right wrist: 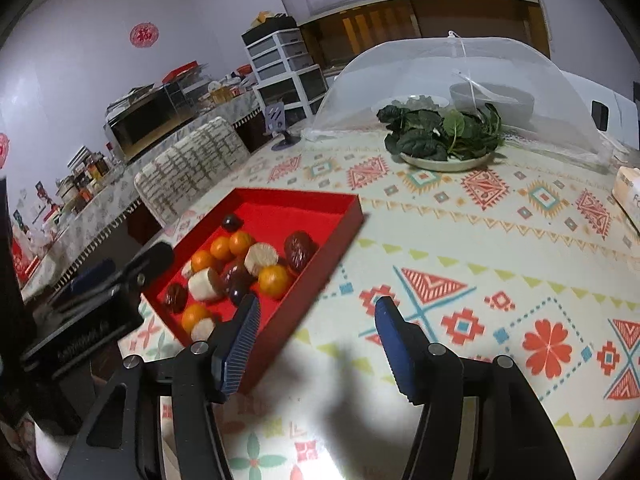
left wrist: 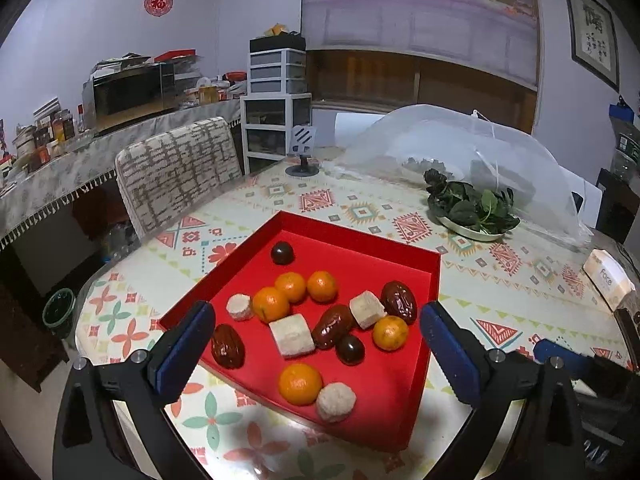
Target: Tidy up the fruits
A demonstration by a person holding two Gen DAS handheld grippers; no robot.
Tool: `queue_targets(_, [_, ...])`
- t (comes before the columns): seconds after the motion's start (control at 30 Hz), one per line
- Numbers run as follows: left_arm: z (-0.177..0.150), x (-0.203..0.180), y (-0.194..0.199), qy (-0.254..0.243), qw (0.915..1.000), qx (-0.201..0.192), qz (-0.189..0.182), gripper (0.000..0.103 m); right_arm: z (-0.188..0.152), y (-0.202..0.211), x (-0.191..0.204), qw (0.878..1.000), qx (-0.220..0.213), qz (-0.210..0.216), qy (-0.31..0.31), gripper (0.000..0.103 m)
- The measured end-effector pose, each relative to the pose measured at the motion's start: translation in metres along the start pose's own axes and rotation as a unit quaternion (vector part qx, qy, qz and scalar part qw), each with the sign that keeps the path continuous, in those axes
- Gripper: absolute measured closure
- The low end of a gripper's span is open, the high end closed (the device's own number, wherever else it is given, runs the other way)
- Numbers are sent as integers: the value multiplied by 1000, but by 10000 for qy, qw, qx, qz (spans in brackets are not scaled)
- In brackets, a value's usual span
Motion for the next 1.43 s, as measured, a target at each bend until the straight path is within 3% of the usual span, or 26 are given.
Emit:
queue_targets(0.37, [-10,-11,4,-35,9995,231,-200,1,-9,12,8,9998,-88,-53,181,31])
queue_targets(0.67, [-11,-12,5,-26,9996,206,-207,1,-12,11,8,9998,-19,-103,158,31])
queue_targets(0.83, [7,2,30,64,9976,-478,499,1,-13,11,10,9997,-21,-109,222,31])
queue_targets(0.93, [17,4,48,150,9952,-900,354,0,-12,13,12,9996,-65,-94,269,31])
queue_targets(1.03, [10,7,40,443,9967,-663,-162,0,-11,15,12,9995,-99,-89,280,31])
queue_targets(1.17, [-5,19,19,935,9945,-112,-463,0,-12,13,10,9996,-50,-90,272,31])
queue_targets(1.33, [-18,22,13,944,9952,50,-236,0,-14,13,11,9995,-26,-68,295,31])
queue_targets(1.43, [-19,9,14,652,9978,94,-111,0,-13,14,6,9996,-41,-105,246,31])
Point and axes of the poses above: each gripper's, at about its wrist camera, not at the fingertips, and y roughly against the way its jaws point, x to its left, z to its top, the point moved 5 cm from there along -y, roughly the way its jaws point, and after that the axes turned 8 degrees about -x, right-handed, at the moved point
